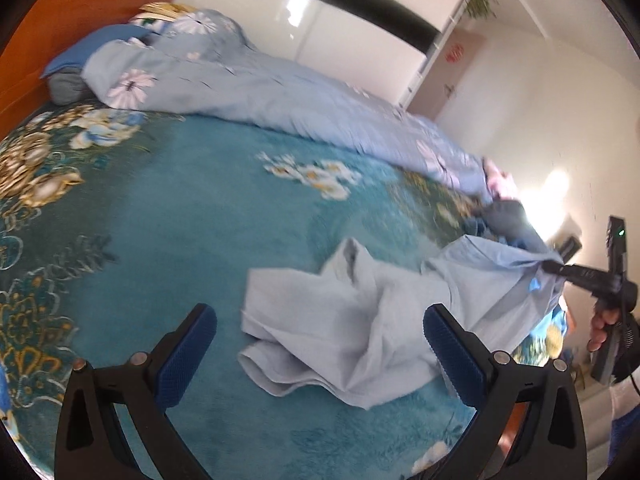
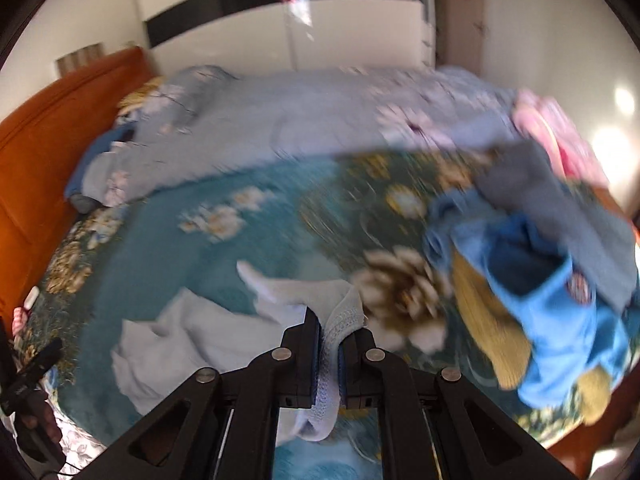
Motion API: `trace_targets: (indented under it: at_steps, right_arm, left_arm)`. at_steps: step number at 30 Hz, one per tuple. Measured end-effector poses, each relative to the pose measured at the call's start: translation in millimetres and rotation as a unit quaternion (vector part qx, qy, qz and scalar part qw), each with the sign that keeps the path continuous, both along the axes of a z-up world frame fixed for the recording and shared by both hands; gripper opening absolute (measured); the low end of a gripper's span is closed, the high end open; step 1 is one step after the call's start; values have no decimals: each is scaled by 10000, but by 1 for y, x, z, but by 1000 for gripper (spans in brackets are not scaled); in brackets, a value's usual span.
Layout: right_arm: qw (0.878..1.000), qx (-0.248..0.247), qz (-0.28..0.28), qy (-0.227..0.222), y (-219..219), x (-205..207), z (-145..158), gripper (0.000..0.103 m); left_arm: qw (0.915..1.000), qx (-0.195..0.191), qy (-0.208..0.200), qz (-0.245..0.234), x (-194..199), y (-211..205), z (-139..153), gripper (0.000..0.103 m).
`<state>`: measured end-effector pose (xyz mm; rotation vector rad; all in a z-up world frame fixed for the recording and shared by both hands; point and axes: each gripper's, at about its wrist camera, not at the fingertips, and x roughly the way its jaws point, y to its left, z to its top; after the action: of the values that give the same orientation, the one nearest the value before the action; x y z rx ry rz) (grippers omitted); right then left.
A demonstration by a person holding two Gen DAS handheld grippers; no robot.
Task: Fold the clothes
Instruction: 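Lift the sweatshirt with the right gripper and drop it onto open blanket, then grasp the sweatshirt hem with the left gripper while the right gripper grasps it too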
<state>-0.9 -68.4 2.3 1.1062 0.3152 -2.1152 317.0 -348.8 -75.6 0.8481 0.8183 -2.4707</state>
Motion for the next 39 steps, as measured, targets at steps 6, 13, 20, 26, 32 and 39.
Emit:
trace_targets:
  at_steps: [6,13,20,26,32,39]
  right_arm:
    - [9958,318,-561,-655,49,-29,-66,7]
    - [9901,466,-728,-1110,72,-38,-123,7]
    - [9933,431,-557,-920,78,-34,-117,11]
    - [9968,551,-391,-434,86,-14,-103,73]
    - [9985,436,-322,33,95,-7,-81,80]
    - [9993,239,288,-41,32,-26,-77,81]
  left_arm:
    - [9986,44,-370,-362,-27,23,-16,103]
    - [9952,-91,-765,-608,-49,41,-29,103]
    - [9945,-138,-849,-598,-56,46,-28,103]
    - [9945,-163,-834,-610,-61,51,-24,103]
    - [9934,-203,-840,-756,-71,53,-31,103]
    - [9918,-8,-926,-876,-89,47,-49,103]
